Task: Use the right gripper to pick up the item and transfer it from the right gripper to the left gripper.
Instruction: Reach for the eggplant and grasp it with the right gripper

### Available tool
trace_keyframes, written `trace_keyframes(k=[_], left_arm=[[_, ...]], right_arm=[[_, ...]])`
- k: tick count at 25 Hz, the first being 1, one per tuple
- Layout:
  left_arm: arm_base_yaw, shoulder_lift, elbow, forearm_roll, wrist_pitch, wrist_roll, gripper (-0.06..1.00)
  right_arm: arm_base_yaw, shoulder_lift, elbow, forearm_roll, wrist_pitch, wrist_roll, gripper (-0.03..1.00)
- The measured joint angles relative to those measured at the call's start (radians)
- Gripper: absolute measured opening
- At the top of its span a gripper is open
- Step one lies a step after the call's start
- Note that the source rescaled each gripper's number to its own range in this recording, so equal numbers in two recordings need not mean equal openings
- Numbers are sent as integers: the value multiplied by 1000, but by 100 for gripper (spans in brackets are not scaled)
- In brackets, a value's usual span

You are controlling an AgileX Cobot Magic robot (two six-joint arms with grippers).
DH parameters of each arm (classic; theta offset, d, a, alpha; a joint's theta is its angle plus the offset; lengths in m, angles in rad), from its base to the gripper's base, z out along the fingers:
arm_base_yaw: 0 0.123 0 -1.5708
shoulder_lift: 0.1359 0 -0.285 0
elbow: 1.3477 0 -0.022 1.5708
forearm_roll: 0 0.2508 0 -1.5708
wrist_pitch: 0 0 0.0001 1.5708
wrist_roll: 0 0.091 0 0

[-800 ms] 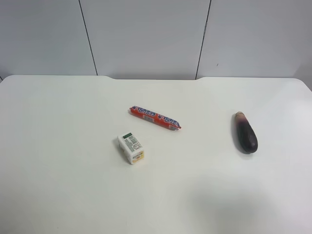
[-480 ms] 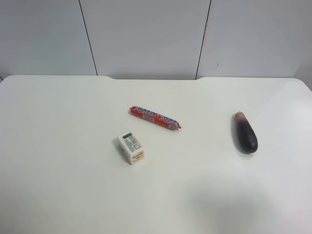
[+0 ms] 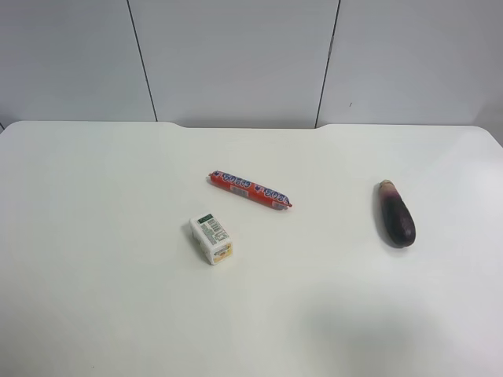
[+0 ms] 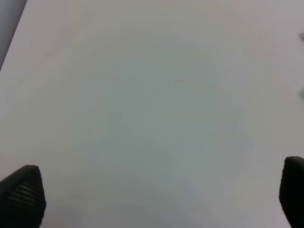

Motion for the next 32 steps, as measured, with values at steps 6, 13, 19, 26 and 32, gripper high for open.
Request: trace_keyframes(k=[6,13,19,26,32], left_arm=[[0,0,0,0,0,0,100],[0,0,0,0,0,0,100],[0,0,0,0,0,0,100],[0,0,0,0,0,0,100],[0,0,0,0,0,0,100]], right_arm=[[0,0,0,0,0,0,100],[0,0,0,0,0,0,100],[0,0,0,0,0,0,100],[0,20,0,0,0,0,100],[0,291,-73,1,0,0,100]])
